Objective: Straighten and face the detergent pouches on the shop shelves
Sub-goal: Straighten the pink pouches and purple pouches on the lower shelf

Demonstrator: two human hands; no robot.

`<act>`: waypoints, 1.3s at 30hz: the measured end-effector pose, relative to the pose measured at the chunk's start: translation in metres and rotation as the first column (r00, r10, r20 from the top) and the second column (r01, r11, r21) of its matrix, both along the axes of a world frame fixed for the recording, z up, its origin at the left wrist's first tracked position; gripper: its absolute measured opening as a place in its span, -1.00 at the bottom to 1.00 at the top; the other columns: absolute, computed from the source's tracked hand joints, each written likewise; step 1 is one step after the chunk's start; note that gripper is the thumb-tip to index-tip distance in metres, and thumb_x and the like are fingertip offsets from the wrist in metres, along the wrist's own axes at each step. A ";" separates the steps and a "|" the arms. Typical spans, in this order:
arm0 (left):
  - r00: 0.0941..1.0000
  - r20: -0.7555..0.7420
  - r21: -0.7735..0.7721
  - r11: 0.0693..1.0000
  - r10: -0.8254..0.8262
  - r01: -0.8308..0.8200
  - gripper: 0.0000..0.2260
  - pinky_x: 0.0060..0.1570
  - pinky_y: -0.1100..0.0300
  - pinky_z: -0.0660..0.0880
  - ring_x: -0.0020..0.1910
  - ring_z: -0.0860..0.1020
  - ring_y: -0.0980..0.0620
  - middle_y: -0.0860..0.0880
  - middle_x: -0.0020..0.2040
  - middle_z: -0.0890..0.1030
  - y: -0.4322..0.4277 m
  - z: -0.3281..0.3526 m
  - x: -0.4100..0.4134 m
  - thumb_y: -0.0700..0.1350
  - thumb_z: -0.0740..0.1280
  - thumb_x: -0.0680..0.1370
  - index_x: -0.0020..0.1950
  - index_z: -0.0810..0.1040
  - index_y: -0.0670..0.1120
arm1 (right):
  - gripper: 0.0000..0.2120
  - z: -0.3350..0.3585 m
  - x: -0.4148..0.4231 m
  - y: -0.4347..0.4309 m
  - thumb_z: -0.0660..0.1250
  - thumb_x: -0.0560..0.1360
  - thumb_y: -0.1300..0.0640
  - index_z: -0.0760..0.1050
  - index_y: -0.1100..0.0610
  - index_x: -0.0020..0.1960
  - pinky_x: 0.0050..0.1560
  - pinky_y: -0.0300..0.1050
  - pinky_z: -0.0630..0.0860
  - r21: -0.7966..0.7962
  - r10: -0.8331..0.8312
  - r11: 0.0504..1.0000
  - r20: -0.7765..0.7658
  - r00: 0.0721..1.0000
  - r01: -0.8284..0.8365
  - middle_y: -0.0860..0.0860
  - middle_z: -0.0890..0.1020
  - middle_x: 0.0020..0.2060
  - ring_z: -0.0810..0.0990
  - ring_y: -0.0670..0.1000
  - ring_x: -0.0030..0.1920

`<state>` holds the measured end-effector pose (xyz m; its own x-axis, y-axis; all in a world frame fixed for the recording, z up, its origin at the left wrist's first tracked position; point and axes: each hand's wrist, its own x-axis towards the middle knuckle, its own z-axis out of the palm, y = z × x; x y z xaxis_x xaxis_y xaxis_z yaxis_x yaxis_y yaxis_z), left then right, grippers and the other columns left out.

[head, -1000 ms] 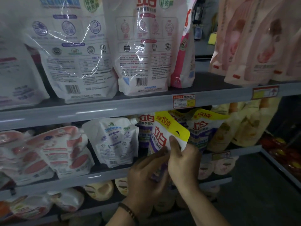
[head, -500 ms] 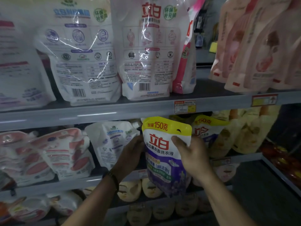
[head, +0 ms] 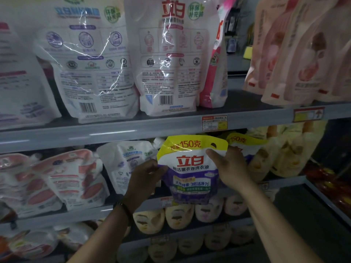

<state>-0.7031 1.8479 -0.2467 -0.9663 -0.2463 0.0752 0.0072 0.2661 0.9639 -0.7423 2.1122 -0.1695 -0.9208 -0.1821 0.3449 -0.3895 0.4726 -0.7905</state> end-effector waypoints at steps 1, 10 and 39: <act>1.000 -0.010 -0.041 0.999 0.014 -0.014 -0.86 -0.16 0.28 0.62 -0.11 0.72 0.19 0.16 -0.14 0.75 0.001 0.000 0.000 -0.14 0.47 0.61 -0.15 0.63 -0.04 | -0.87 -0.001 -0.002 0.000 0.34 0.69 0.04 0.61 -0.04 -0.03 -0.21 -0.44 0.46 0.011 -0.020 1.000 0.008 1.000 0.020 -0.17 0.69 -0.19 0.65 -0.24 -0.16; 0.964 -0.185 -0.285 0.928 0.192 -0.239 -0.67 -0.27 0.11 0.56 -0.33 0.63 0.09 0.16 -0.30 0.66 -0.002 0.002 -0.006 -0.04 0.52 0.58 -0.33 0.50 0.08 | -0.59 0.001 -0.011 -0.010 0.31 0.64 -0.24 0.63 0.10 0.06 -0.05 0.05 0.59 0.278 -0.259 0.921 -0.089 0.962 0.273 0.08 0.71 -0.07 0.67 0.17 0.00; 0.976 -0.077 -0.252 0.943 0.205 -0.218 -0.67 -0.33 0.18 0.58 -0.25 0.68 0.09 0.05 -0.27 0.67 0.010 -0.029 0.002 -0.10 0.46 0.64 -0.27 0.43 0.00 | -0.75 -0.059 -0.030 -0.024 0.38 0.68 0.10 0.59 0.10 -0.18 -0.19 -0.19 0.40 0.039 -0.176 0.982 -0.140 0.974 0.183 0.04 0.68 -0.30 0.61 -0.01 -0.26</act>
<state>-0.7007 1.8578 -0.2760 -0.8877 -0.4103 0.2090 -0.0306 0.5054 0.8623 -0.7719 2.0886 -0.2289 -0.8854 -0.0389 0.4632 -0.3966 0.5829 -0.7092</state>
